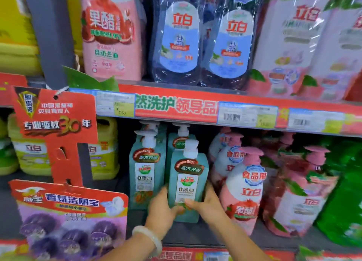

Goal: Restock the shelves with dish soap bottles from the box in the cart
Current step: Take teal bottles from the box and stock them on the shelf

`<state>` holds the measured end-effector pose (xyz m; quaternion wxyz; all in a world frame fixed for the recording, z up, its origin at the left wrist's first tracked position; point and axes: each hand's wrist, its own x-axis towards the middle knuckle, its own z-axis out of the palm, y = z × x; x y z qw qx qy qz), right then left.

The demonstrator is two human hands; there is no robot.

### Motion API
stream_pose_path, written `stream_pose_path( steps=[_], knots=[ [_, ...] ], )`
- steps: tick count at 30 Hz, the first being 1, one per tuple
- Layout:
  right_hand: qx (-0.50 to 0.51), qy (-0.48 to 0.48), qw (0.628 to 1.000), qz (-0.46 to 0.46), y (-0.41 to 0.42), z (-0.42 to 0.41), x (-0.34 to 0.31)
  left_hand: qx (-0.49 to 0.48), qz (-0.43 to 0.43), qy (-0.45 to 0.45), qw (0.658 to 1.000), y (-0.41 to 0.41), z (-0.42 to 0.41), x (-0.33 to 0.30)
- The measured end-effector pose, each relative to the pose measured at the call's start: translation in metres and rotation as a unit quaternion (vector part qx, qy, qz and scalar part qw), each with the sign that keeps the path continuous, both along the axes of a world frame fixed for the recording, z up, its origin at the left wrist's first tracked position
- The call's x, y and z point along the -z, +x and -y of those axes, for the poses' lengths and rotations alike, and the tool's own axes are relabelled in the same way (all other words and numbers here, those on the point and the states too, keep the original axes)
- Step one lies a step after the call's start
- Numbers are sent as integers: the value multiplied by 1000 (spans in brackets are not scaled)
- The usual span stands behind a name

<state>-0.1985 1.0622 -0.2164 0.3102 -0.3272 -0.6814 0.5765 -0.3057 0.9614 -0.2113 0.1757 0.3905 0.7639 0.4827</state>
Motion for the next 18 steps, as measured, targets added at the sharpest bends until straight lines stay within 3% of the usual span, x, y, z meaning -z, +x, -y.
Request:
stream_pose_path(
  steps=[7,18],
  knots=[
    [-3,46,999,11,-13,-6,1,-101,-52,-59,992,5,-6,0],
    [22,64,997,43,-25,-10,-5,-184,8,-27,983,4,-16,0]
  ],
)
